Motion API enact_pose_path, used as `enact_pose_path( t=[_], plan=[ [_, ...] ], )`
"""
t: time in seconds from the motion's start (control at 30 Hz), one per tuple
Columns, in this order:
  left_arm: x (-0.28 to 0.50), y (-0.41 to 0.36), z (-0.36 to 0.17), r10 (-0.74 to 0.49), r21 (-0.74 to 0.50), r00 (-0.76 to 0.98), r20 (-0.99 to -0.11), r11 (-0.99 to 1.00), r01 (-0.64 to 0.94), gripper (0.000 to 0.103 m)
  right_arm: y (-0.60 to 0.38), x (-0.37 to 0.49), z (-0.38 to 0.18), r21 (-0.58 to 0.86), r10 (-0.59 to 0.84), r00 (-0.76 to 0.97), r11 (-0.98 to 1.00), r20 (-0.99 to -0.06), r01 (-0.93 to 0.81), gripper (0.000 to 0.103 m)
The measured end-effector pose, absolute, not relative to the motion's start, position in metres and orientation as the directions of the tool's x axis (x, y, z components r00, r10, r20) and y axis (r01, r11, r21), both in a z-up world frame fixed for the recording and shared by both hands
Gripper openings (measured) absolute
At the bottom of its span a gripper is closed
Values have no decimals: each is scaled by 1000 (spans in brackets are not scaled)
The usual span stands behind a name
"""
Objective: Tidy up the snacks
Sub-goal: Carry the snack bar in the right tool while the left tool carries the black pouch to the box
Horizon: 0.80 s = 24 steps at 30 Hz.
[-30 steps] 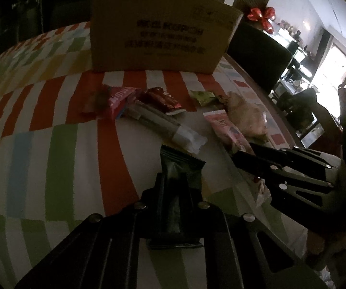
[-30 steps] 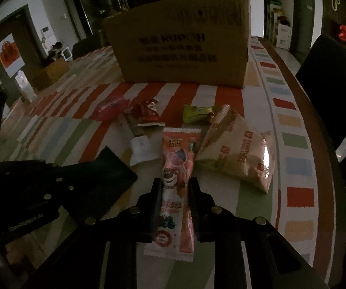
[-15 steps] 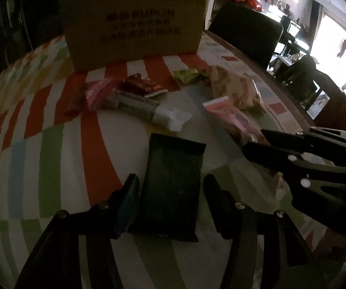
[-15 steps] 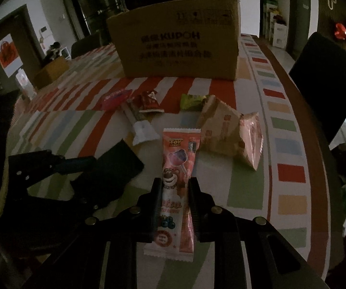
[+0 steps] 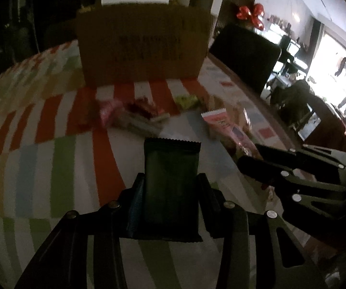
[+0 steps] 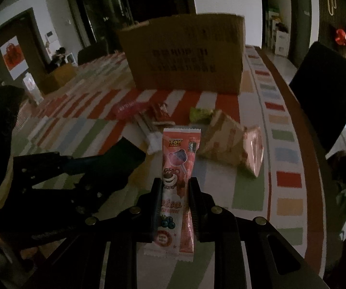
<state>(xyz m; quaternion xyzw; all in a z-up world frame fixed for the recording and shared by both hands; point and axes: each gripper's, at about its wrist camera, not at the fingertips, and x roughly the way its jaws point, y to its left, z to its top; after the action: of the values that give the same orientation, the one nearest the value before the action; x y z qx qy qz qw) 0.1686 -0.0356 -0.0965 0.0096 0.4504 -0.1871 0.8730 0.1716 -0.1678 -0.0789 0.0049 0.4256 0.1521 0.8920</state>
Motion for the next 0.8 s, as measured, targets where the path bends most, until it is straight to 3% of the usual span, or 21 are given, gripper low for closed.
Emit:
enact_pose_path(
  t=[0.8],
  plan=[
    [254,-15,23,-353,-139,703,-618,929,344,42,-160,248,34,104,288,775,955,-562,-279,23]
  ],
)
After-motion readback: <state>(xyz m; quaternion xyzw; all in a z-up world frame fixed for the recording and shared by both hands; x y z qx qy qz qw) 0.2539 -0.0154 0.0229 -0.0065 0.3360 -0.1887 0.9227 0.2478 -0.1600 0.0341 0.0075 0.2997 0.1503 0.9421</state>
